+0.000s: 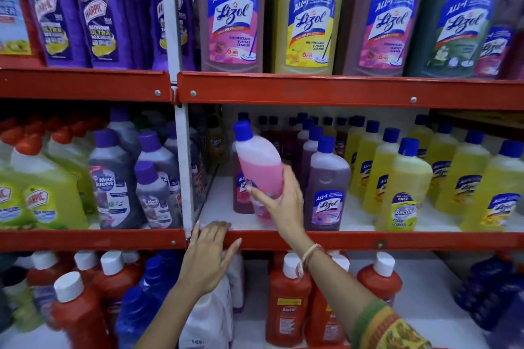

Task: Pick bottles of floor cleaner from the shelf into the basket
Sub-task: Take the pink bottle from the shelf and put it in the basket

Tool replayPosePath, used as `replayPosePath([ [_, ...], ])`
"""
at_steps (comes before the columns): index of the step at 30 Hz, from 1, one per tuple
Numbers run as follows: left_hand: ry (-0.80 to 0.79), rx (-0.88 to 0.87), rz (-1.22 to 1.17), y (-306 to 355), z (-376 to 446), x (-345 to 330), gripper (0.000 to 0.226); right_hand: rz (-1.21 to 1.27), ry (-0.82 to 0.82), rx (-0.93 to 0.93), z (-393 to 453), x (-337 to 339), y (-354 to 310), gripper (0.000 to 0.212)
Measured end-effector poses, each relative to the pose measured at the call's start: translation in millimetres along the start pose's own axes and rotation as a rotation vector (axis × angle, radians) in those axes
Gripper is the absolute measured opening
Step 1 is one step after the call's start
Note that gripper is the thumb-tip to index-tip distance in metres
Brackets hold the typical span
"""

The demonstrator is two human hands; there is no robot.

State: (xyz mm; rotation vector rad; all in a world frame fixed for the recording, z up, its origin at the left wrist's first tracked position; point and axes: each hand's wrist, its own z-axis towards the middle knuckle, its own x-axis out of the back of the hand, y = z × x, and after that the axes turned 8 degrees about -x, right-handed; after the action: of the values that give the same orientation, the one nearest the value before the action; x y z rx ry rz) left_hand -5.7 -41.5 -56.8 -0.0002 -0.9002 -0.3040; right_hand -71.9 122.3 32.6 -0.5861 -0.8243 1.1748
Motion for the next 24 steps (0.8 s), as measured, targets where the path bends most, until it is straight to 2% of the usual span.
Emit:
replayPosePath([
  [4,-0.006,0.081,0.072,15.3,1.2,-4.2,0.068,-0.303,0.231,0.201,-15.8,33.4,-19.6,0.069],
  [7,-0.032,0.088,0.074,39.1,9.6,-11.2,0.072,-0.488,0.390,0.307,-30.6,57.7,-26.6,0.063],
  [9,-0.067,0.065,0.077,56.1,17.5,-17.3,0.072,-0.542,0.433,0.354,-37.9,72.6,-29.6,0.060],
  [11,-0.105,0.047,0.079,70.7,23.9,-24.3,0.074,-0.540,0.409,0.385,-42.9,88.0,-31.2,0.059],
  [14,-0.116,0.050,0.098,84.2,25.7,-33.8,0.069,-0.324,0.268,0.320,-43.1,113.6,-32.5,0.065],
  [19,-0.073,0.046,0.095,85.9,22.2,-38.5,0.056,0.469,-0.204,-0.033,-35.1,150.4,-34.9,0.067],
  [24,-0.111,0.029,0.100,80.5,20.4,-42.6,0.071,0.926,-0.550,-0.200,-28.3,162.4,-20.2,0.068],
])
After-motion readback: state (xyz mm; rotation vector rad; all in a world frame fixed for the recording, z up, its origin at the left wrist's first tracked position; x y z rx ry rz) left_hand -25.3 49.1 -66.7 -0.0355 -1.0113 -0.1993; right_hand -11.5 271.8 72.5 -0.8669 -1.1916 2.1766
